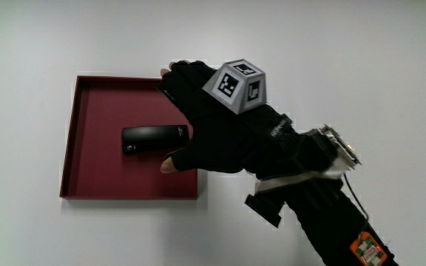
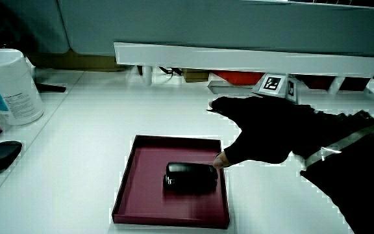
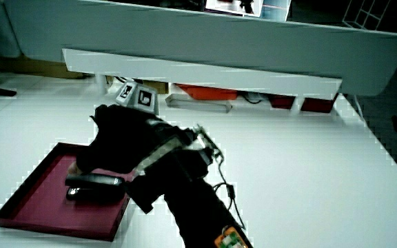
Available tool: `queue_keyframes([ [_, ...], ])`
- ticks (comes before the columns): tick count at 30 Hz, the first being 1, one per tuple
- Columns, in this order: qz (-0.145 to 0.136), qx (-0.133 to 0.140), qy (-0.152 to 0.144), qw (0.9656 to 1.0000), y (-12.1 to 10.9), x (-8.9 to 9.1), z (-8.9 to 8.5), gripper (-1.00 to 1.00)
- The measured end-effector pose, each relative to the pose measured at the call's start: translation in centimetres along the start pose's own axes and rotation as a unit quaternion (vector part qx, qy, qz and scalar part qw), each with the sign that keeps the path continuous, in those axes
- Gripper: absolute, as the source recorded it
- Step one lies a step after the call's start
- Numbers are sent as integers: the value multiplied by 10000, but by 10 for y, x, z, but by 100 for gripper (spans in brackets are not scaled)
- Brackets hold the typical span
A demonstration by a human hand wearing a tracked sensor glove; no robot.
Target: Pick stapper from plate
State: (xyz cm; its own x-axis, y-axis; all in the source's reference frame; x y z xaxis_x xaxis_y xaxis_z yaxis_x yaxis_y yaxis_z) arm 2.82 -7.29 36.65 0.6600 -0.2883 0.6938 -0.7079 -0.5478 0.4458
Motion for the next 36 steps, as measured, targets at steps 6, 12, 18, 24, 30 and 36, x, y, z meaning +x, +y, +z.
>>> queue_keyframes([
  [6,-248,-108,-20,9996,21,13,-11,0],
  [12,-402,-124,7,9991,39,25,-24,0],
  [18,-496,-291,41,9983,62,36,-49,0],
  [24,-568,-493,54,9972,76,41,-65,0],
  [30,-623,-551,24,9965,88,46,-78,0],
  [36,-639,-609,242,9958,97,56,-90,0],
])
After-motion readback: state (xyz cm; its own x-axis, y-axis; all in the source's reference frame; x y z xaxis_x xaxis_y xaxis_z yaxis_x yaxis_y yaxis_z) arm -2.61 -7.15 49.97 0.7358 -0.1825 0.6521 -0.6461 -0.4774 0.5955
